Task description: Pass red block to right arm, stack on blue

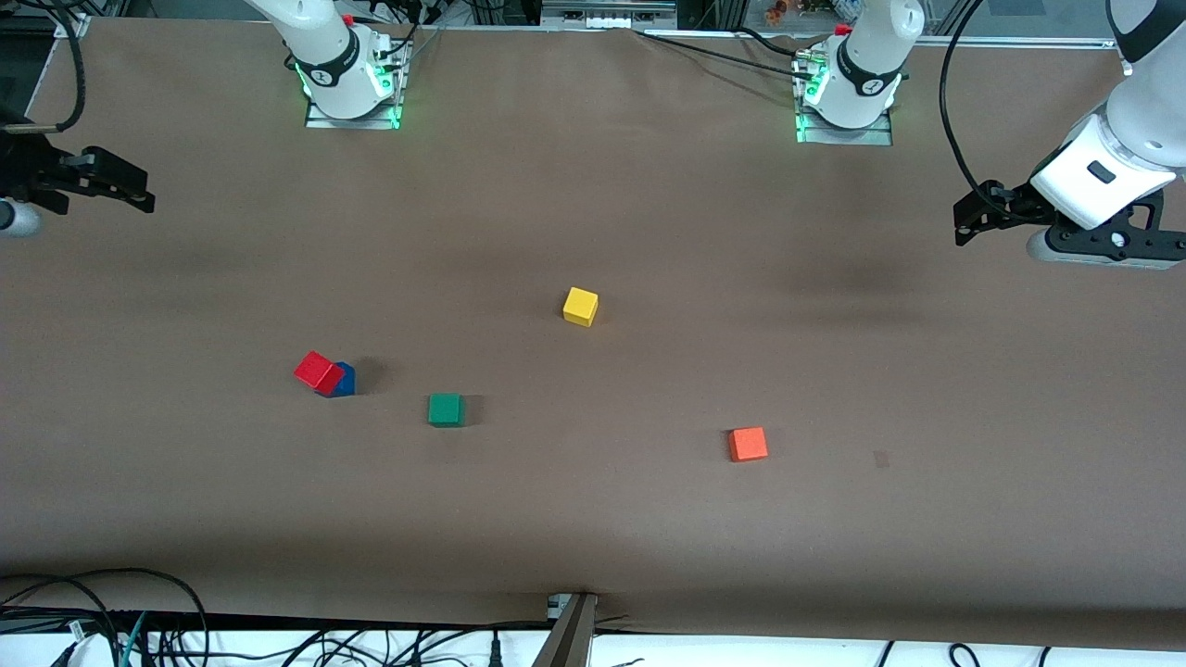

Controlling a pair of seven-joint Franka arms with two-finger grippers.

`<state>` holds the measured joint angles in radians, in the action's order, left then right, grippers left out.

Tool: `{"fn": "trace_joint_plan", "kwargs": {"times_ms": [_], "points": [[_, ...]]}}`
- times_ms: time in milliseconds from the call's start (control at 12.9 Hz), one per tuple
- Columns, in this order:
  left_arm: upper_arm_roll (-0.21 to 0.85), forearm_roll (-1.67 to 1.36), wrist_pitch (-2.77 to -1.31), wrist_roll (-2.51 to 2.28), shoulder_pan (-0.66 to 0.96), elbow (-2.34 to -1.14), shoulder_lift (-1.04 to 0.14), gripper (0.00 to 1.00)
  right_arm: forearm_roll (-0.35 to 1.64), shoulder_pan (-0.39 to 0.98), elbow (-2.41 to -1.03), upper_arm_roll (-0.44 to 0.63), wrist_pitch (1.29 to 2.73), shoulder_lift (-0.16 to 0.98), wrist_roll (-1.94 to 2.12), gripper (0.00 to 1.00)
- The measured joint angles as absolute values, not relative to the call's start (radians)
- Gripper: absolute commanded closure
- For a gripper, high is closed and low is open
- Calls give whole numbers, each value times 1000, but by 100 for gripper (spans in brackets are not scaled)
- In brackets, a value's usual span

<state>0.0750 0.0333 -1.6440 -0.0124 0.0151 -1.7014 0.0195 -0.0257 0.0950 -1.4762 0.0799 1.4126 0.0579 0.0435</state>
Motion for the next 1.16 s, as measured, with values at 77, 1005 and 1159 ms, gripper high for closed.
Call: {"fn": "trace_joint_plan", "kwargs": {"times_ms": [77,1005,1159], "points": [[75,33,-1644,-12,15,-1701,19,0,-27,95,-1478,73,1408,58,43,0],[75,33,-1644,-12,15,-1701,19,0,-31,88,-1480,70,1407,83,44,0],[75,33,-1644,-12,15,-1701,19,0,-31,88,-1480,70,1407,83,44,0]]}}
